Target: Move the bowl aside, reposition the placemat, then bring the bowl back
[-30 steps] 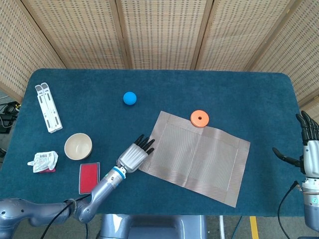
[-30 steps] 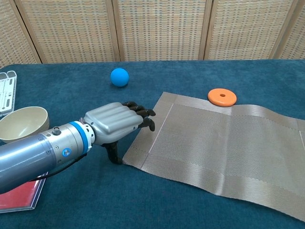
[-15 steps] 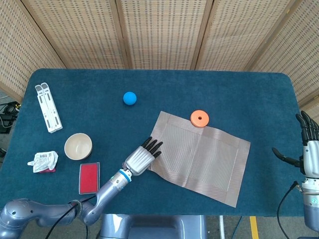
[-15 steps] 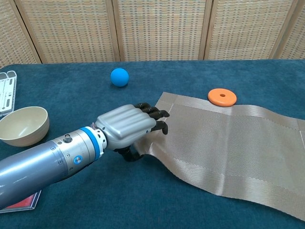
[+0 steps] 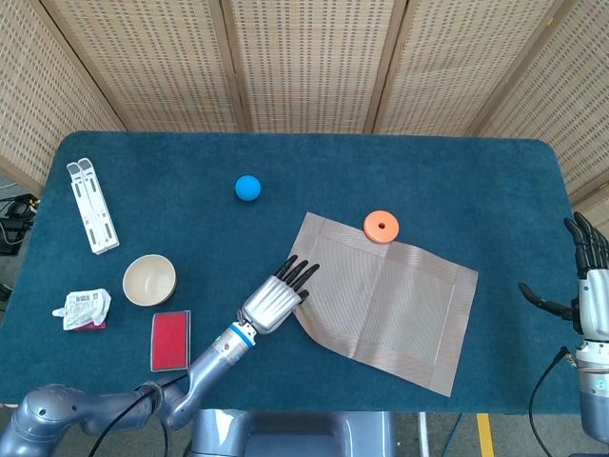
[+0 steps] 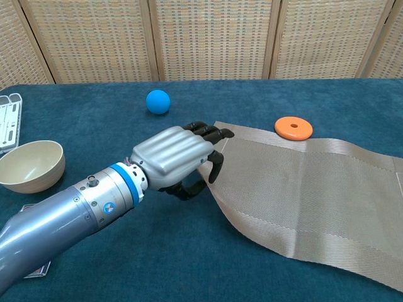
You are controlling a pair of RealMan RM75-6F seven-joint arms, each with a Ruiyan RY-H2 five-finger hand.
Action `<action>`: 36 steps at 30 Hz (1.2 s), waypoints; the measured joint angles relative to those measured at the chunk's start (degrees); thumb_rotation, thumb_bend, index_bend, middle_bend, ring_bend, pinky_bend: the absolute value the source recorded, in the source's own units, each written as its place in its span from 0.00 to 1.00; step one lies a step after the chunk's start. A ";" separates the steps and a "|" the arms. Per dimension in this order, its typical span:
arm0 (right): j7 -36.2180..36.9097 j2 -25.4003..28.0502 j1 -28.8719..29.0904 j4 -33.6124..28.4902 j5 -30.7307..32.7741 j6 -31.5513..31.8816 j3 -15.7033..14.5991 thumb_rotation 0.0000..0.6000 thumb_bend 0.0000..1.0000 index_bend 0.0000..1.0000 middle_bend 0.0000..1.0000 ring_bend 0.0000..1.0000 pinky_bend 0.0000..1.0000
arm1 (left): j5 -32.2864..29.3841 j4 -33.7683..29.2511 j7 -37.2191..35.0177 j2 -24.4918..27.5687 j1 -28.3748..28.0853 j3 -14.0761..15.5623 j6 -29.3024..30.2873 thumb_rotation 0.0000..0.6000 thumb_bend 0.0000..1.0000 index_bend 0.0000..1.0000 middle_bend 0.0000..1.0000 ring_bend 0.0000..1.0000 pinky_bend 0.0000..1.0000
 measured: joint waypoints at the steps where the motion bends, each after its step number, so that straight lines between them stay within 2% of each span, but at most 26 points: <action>1: 0.09 0.02 0.00 -0.01 0.00 -0.02 0.00 1.00 0.30 0.03 0.00 0.00 0.00 | 0.05 0.25 -0.12 -0.17 0.03 -0.08 0.05 1.00 0.51 0.56 0.00 0.00 0.00; 10: 0.29 0.18 -0.01 -0.17 -0.14 -0.16 -0.12 1.00 0.29 0.03 0.00 0.00 0.00 | 0.21 0.97 -0.58 -0.51 0.43 -0.53 0.09 1.00 0.51 0.63 0.00 0.00 0.00; 15: 0.34 0.34 -0.13 -0.53 -0.56 0.26 -0.24 1.00 0.30 0.03 0.00 0.00 0.00 | 0.59 -0.58 -0.10 0.93 1.35 0.16 0.84 1.00 0.52 0.63 0.00 0.00 0.00; 22: 0.08 0.56 -0.36 -1.24 -1.37 1.00 -0.53 1.00 0.29 0.03 0.00 0.00 0.00 | 0.32 -9.10 1.89 7.13 4.04 3.08 1.04 1.00 0.52 0.63 0.00 0.00 0.00; 26: -0.43 0.61 -0.51 -1.72 -1.91 1.55 -0.77 1.00 0.30 0.03 0.00 0.00 0.00 | 0.76 -14.30 3.80 11.22 5.74 6.26 0.76 1.00 0.52 0.63 0.00 0.00 0.00; 29: -0.84 0.59 -0.58 -2.00 -2.28 1.79 -0.99 1.00 0.30 0.03 0.00 0.00 0.00 | 1.57 -17.16 4.82 13.19 6.65 8.32 0.68 1.00 0.52 0.63 0.00 0.00 0.00; 36: -1.05 0.60 -0.64 -2.24 -2.50 1.96 -1.18 1.00 0.29 0.03 0.00 0.00 0.00 | 3.98 -23.38 5.30 16.63 8.06 11.00 0.56 1.00 0.52 0.63 0.00 0.00 0.00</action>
